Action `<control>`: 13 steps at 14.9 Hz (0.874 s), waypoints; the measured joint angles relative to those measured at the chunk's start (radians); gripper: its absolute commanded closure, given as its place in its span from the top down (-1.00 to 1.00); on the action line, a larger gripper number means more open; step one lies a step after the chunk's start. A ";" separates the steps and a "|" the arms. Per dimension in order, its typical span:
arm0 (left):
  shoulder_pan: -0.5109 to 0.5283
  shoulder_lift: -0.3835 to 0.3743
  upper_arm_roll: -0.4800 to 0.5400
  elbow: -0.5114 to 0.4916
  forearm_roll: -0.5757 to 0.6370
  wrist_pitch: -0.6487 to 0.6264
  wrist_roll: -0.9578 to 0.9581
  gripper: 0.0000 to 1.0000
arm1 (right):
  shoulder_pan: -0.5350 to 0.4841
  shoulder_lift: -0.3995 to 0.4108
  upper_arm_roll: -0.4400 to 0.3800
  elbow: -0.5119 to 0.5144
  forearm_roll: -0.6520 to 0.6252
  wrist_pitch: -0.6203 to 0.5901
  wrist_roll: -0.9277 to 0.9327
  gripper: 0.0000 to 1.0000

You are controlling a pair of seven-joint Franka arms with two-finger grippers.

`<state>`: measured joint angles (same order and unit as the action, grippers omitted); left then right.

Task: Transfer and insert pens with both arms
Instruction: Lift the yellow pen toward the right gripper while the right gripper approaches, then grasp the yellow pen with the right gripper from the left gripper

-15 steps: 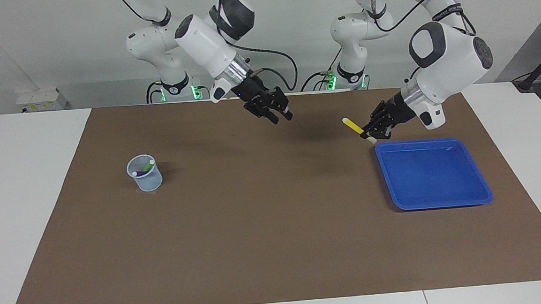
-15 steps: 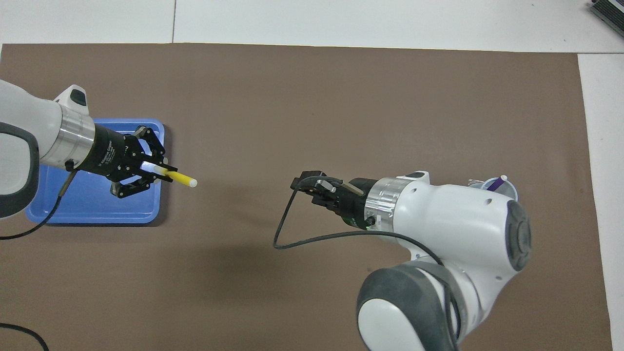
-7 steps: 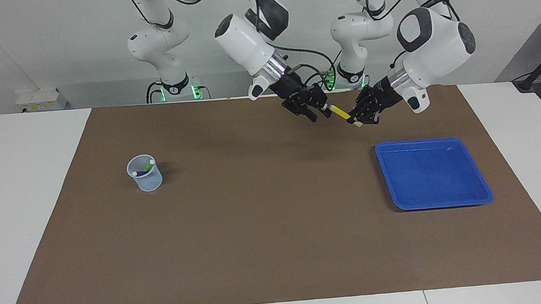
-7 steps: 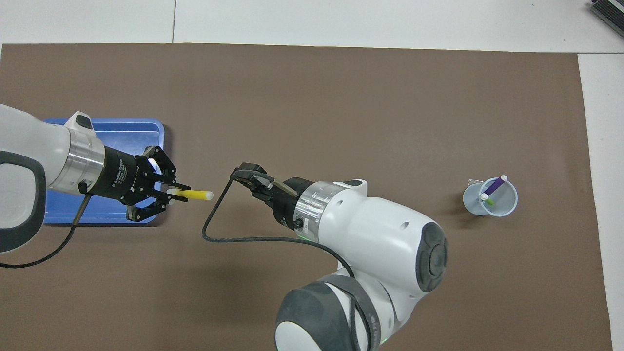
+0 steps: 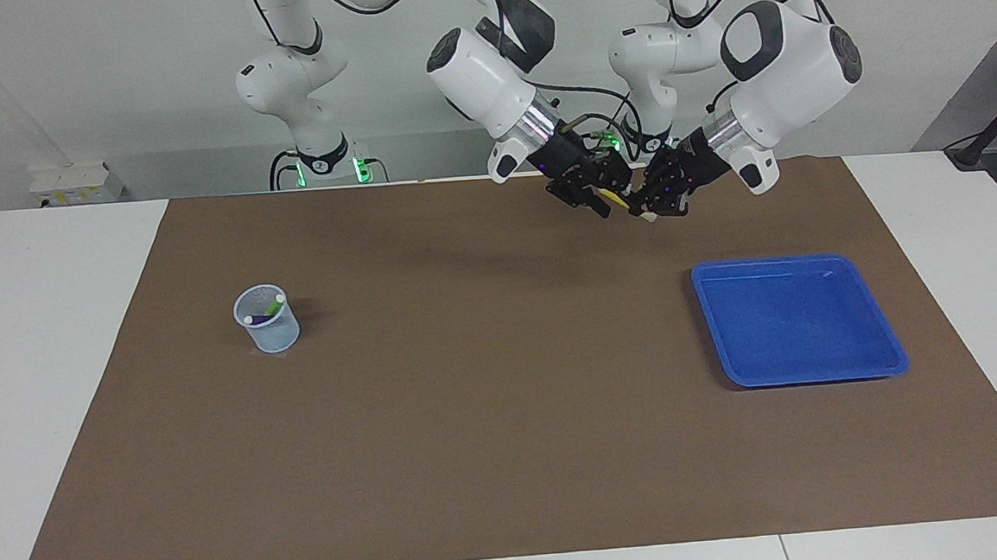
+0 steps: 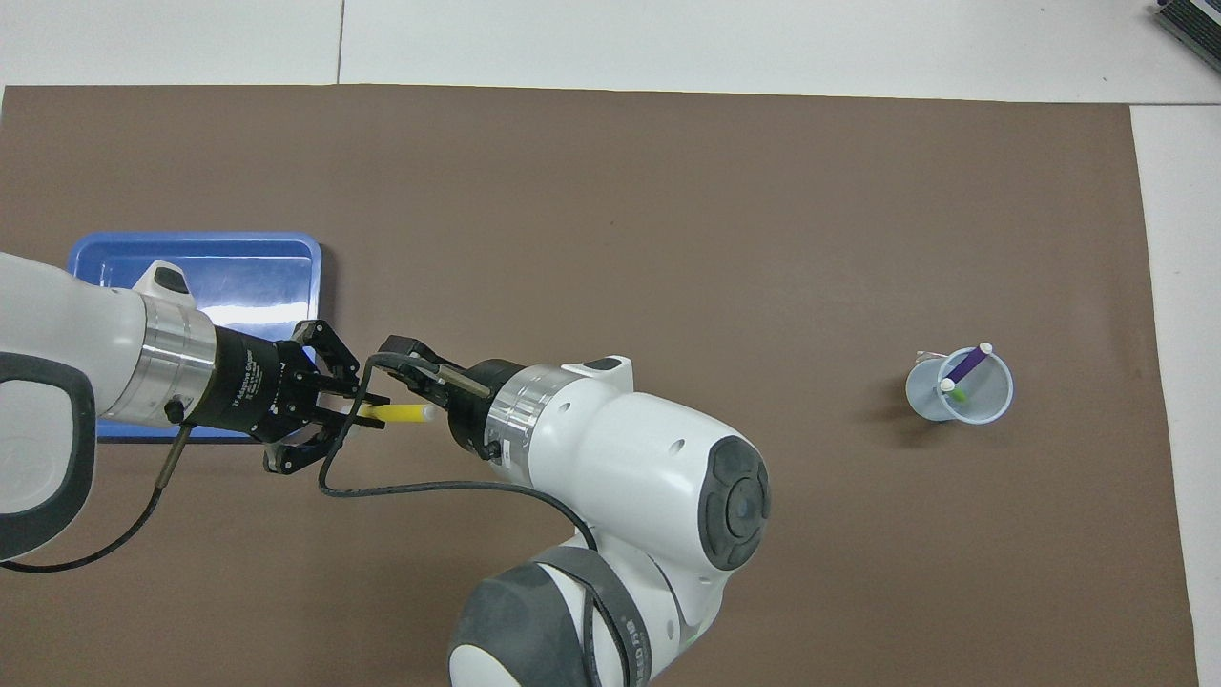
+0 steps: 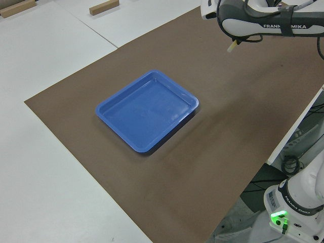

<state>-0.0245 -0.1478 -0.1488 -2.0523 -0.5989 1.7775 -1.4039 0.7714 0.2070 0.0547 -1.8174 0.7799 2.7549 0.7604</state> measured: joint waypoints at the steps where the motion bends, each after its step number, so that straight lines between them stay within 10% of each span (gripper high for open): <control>1: 0.000 0.000 0.000 0.000 0.000 0.000 0.000 -1.00 | 0.004 0.001 0.000 0.000 0.000 0.000 0.000 0.24; 13: 0.000 -0.010 0.000 0.000 -0.002 0.001 -0.004 -1.00 | 0.008 0.002 -0.002 -0.005 0.000 -0.061 0.000 -0.17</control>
<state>-0.0245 -0.1576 -0.1484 -2.0523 -0.6004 1.7780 -1.4083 0.7791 0.2093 0.0530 -1.8227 0.7799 2.6935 0.7604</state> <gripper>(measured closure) 0.819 0.498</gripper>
